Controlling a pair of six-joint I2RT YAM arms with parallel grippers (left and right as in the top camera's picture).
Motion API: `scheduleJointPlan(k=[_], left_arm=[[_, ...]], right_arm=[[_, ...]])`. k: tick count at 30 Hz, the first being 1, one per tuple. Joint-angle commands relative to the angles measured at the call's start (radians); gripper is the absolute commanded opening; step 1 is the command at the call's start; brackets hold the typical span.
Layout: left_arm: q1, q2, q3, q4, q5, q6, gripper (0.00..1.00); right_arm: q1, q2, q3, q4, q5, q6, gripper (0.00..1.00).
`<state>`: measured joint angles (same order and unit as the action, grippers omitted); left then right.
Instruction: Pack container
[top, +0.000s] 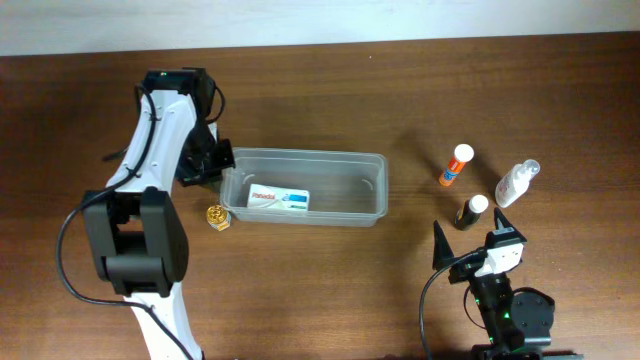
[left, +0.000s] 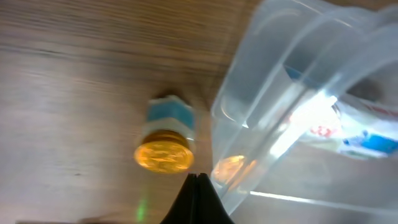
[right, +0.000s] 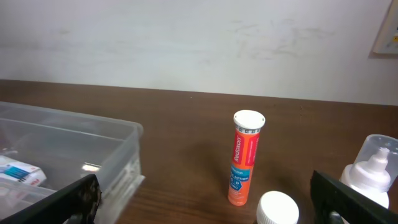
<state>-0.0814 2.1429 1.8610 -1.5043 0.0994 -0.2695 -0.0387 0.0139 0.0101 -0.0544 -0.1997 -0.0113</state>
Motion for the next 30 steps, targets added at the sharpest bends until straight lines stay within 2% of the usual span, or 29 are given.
scheduleJointPlan(k=[1,7,15,23,27,29,30], left_arm=[[-0.008,-0.017,-0.009,-0.016,0.105,0.063,0.0],[-0.01,-0.018,-0.009,-0.041,0.082,0.066,0.0],[-0.009,-0.017,-0.009,-0.045,-0.135,-0.006,0.0],[-0.005,-0.017,-0.013,-0.024,-0.133,-0.006,0.01],[0.014,-0.017,-0.023,-0.015,-0.114,-0.006,0.17],[0.026,-0.017,-0.034,-0.005,-0.113,-0.006,0.34],[0.032,-0.017,-0.044,0.005,-0.105,-0.006,0.4]], right_arm=[[-0.008,-0.008,-0.005,-0.006,0.005,0.001,0.98],[-0.008,-0.008,-0.005,-0.006,0.005,0.002,0.98],[-0.008,-0.008,-0.005,-0.006,0.005,0.001,0.98],[-0.008,-0.008,-0.005,-0.006,0.005,0.001,0.98],[-0.008,-0.008,-0.005,-0.006,0.005,0.002,0.98],[-0.008,-0.008,-0.005,-0.006,0.005,0.001,0.98],[-0.008,-0.008,-0.005,-0.006,0.005,0.001,0.98]])
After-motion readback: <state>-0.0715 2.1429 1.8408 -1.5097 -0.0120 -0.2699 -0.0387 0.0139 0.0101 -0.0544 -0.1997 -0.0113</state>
